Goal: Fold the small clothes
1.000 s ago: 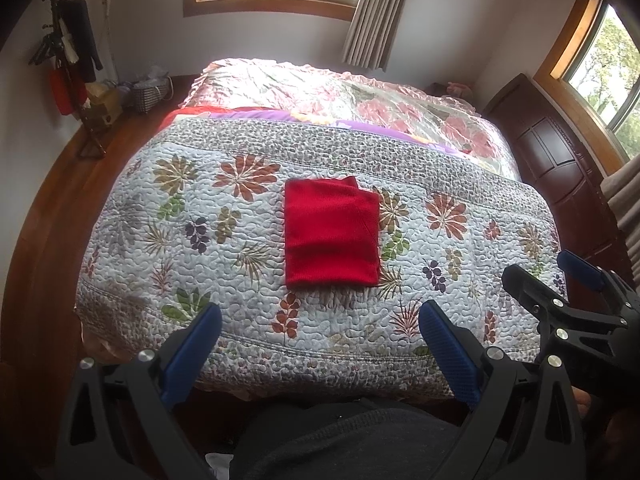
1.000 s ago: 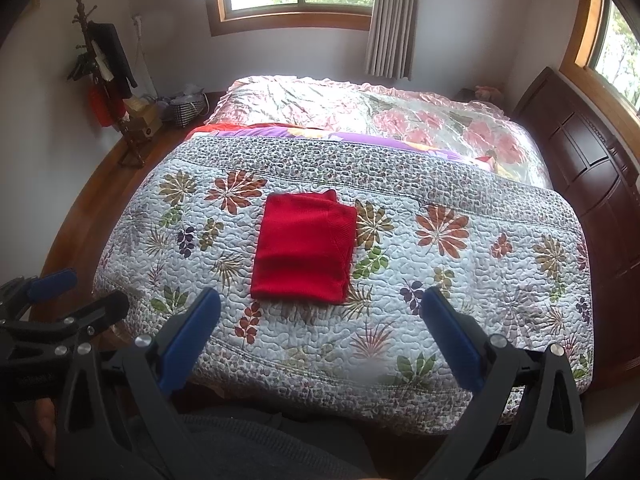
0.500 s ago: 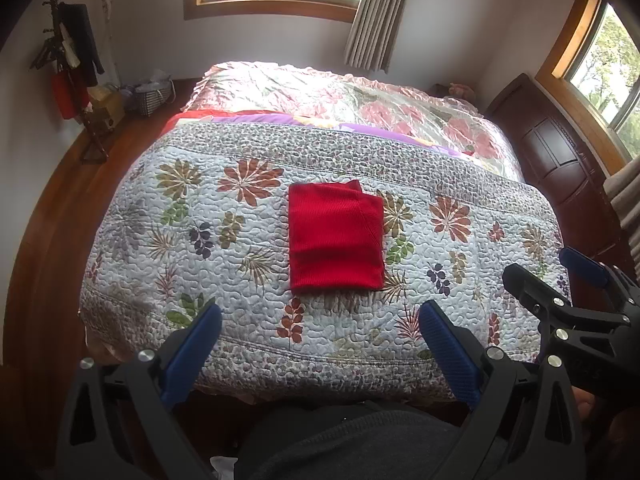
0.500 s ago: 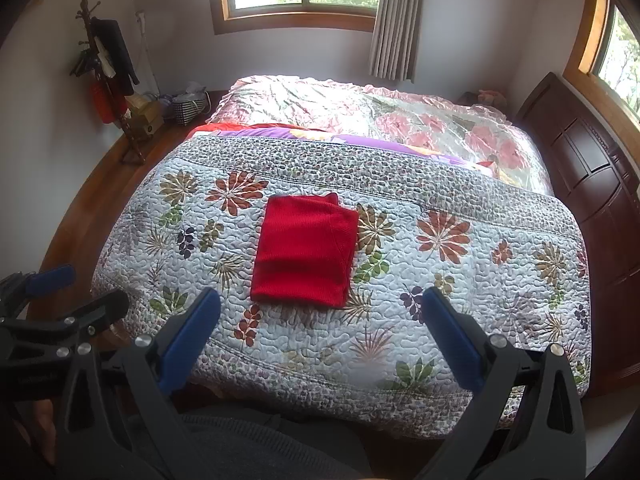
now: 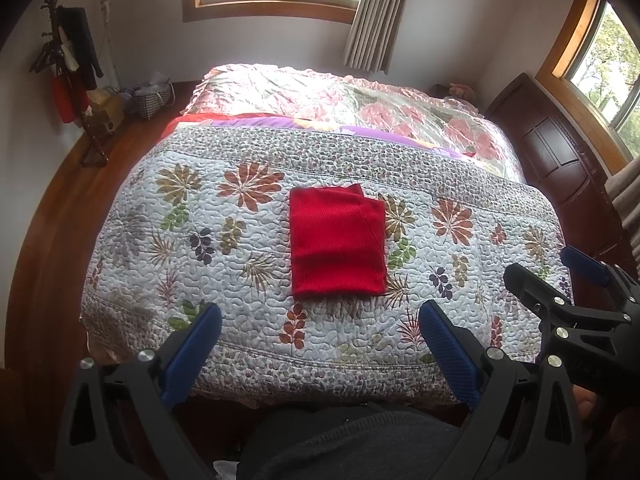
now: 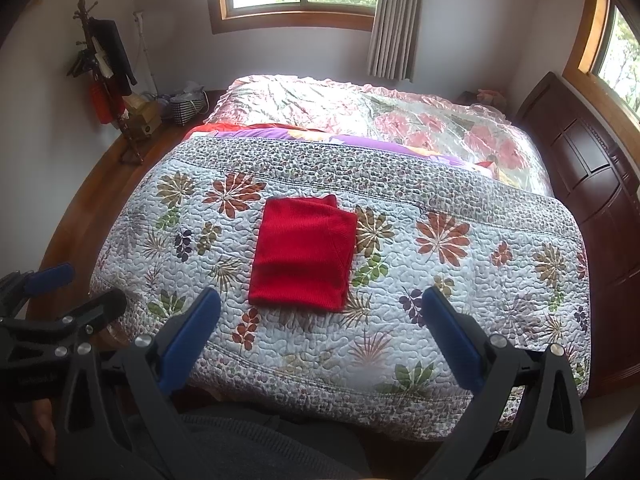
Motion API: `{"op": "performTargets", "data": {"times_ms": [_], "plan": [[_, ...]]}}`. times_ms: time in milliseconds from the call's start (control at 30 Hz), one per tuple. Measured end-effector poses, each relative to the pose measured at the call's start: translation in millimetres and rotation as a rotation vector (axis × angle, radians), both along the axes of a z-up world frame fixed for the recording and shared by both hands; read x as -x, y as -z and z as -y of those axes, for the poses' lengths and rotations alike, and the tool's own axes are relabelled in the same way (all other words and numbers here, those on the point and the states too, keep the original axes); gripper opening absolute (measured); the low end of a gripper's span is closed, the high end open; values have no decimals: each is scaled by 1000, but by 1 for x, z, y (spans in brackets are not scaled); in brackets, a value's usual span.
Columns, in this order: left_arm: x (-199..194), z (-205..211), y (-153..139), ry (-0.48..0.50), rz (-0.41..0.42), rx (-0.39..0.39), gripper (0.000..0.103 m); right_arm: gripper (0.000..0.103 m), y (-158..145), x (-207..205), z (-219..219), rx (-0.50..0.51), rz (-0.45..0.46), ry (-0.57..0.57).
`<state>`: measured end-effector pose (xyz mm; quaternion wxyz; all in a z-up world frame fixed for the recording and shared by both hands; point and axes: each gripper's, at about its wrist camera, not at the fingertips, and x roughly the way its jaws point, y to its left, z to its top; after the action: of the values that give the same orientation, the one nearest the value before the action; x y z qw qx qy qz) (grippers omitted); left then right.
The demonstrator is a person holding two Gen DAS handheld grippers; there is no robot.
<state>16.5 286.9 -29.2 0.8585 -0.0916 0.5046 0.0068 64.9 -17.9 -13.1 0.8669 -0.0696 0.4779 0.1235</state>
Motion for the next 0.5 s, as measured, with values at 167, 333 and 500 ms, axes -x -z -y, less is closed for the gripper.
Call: {"op": "performTargets", "data": {"times_ms": [167,333,500], "plan": [[-4,-1,1,3,-2,-1,99,100,1,-3,0,-1,0,2],[-12,-1,2,10,-2,-3,99,100,5,-9,1,-1,-8,9],[-17,1,5,18,-5,-4,99,100,7,-13,0,0,-6,15]]}}
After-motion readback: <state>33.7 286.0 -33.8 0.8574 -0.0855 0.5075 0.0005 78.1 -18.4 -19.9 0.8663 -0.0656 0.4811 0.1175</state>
